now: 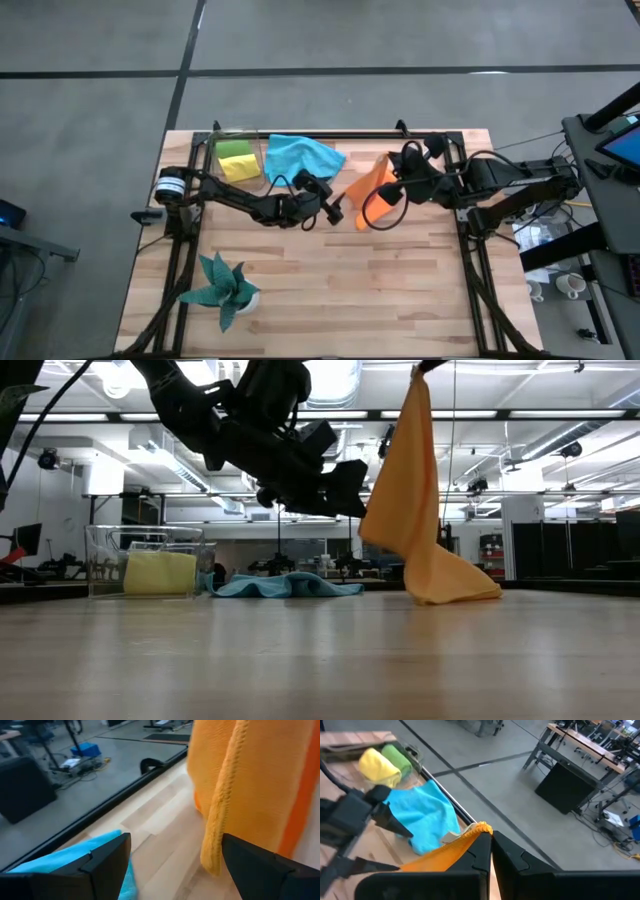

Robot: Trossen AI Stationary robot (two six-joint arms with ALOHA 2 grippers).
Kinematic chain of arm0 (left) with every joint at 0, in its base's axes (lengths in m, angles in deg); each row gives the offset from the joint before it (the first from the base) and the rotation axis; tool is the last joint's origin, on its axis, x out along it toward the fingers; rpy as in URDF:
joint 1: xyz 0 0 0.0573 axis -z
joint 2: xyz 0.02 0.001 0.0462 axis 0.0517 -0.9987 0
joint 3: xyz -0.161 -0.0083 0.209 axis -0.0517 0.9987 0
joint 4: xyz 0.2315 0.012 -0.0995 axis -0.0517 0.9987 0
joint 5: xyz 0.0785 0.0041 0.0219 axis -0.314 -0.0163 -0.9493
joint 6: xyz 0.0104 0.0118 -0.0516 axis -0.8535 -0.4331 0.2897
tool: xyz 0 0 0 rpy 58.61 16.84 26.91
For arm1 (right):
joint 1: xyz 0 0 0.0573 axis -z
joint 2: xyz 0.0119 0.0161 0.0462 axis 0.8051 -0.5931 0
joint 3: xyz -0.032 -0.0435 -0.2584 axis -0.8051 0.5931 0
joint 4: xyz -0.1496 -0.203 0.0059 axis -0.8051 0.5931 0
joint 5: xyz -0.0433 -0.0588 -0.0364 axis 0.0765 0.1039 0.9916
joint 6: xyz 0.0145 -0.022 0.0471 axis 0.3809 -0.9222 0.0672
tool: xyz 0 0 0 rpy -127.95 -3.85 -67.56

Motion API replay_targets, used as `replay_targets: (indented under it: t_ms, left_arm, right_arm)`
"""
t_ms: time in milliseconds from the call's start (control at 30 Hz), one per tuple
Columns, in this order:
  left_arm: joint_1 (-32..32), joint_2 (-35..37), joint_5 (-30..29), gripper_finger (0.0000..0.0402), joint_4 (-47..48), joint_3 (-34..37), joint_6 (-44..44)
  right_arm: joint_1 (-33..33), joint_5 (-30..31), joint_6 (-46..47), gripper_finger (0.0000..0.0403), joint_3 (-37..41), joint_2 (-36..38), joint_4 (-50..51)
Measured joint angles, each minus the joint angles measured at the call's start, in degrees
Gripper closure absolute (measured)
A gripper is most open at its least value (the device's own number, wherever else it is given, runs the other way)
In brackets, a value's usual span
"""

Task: Roll microfiber towels into tight, uniform cylinder then place into a basket
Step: Fold the orange microfiber towel

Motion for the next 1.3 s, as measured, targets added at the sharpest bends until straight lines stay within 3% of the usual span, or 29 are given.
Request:
replay_targets:
  t_ms: [267, 567, 767, 933, 1233, 1300]
  left_arm:
    - [0.0, -0.1, -1.5, 0.0109, -0.2, 0.0, 3.0]
    - [0.0, -9.6, -0.4, 0.0109, -4.8, -4.0, 2.9]
    - [0.2, -9.9, -1.5, 0.0123, -6.1, -5.2, -0.2]
    - [0.2, -8.3, -2.1, 0.0189, -4.7, -5.1, -0.6]
    - [0.3, -6.8, -2.2, 0.0378, -2.2, -4.2, -3.3]
    - [0.3, -5.6, -2.4, 0.0393, -0.1, -3.6, -3.4]
  right_arm:
    - [0.0, 0.0, 1.5, 0.0394, 0.1, 0.0, -3.3]
    - [0.0, -3.2, 2.5, 0.0394, 0.5, 0.0, -5.7]
    - [0.0, -3.2, 2.1, 0.0394, 0.5, 0.0, -5.6]
    - [0.0, -3.2, 2.0, 0.0394, 0.5, 0.0, -5.4]
    - [0.0, -3.2, 1.7, 0.0394, 0.6, 0.0, -5.0]
    - [0.0, -3.2, 1.1, 0.0394, 0.6, 0.0, -4.2]
